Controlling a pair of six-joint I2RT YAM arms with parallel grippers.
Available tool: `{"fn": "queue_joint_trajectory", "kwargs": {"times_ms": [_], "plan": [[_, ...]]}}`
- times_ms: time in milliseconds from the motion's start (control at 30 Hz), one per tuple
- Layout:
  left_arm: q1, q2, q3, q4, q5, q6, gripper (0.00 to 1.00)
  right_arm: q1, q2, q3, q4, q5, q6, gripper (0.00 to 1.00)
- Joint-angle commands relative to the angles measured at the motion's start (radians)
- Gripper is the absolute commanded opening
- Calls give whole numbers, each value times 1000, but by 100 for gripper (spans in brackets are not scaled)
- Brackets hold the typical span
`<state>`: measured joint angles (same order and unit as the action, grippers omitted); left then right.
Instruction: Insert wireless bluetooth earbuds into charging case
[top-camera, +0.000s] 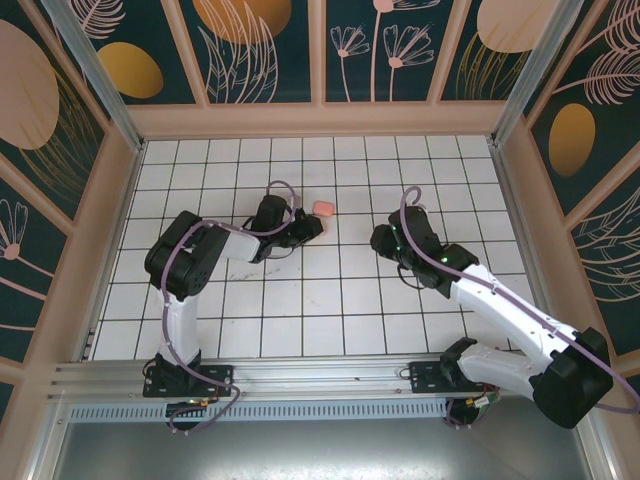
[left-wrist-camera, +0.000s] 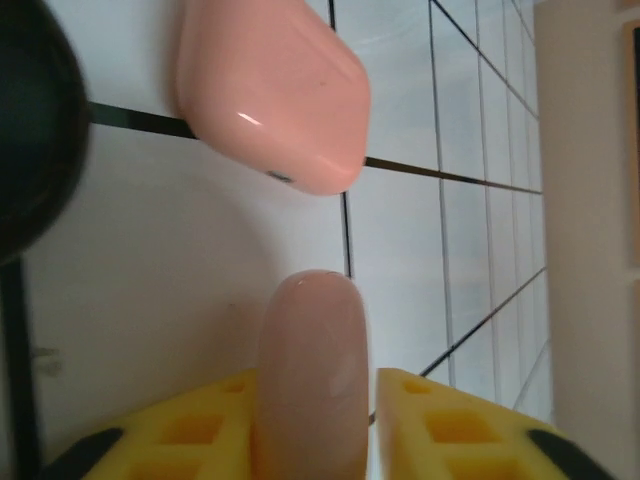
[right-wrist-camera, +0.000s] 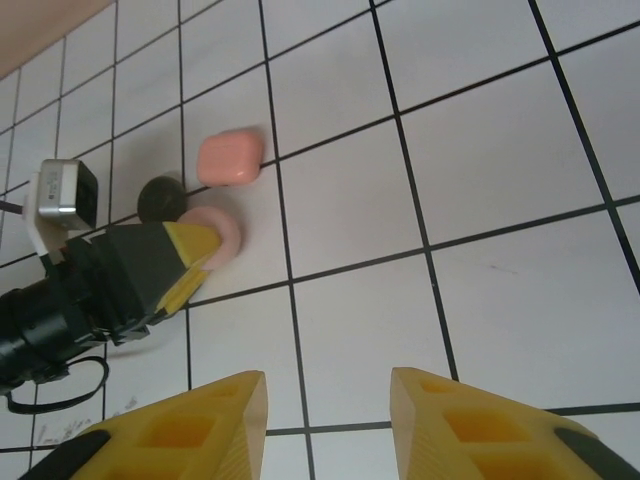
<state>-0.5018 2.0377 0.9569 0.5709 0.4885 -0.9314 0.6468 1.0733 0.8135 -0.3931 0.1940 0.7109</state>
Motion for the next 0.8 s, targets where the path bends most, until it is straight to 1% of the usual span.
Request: {"fn": "queue_joint_trajectory", "kwargs": {"times_ms": [0, 100, 167, 233, 333, 467, 533, 633, 700, 767], "plan": [[-4, 9, 9, -133, -45, 34, 41, -10, -18, 45, -11, 21, -25, 39], [-4, -23, 9, -204, -69, 68, 58, -11, -18, 60, -23, 23, -32, 42], [-4, -57, 9, -246, -90, 90, 73, -15, -22, 68, -31, 22, -36, 50], [-5, -96, 10, -290, -113, 118, 99, -20, -27, 77, -40, 21, -42, 58], [-2, -164, 10, -361, -141, 154, 99, -33, -41, 97, -57, 24, -53, 70], [-3, -301, 10, -431, -171, 189, 99, -69, -70, 119, -78, 50, -86, 86], [-3, -391, 10, -470, -200, 217, 99, -94, -79, 127, -85, 75, -114, 90], [-3, -507, 9, -535, -290, 274, 99, -152, -88, 129, -72, 144, -174, 92], [-3, -586, 10, -565, -381, 313, 99, -184, -91, 118, -47, 234, -214, 98], [-3, -675, -11, -566, -490, 367, 99, -229, -101, 88, 5, 331, -264, 99]]}}
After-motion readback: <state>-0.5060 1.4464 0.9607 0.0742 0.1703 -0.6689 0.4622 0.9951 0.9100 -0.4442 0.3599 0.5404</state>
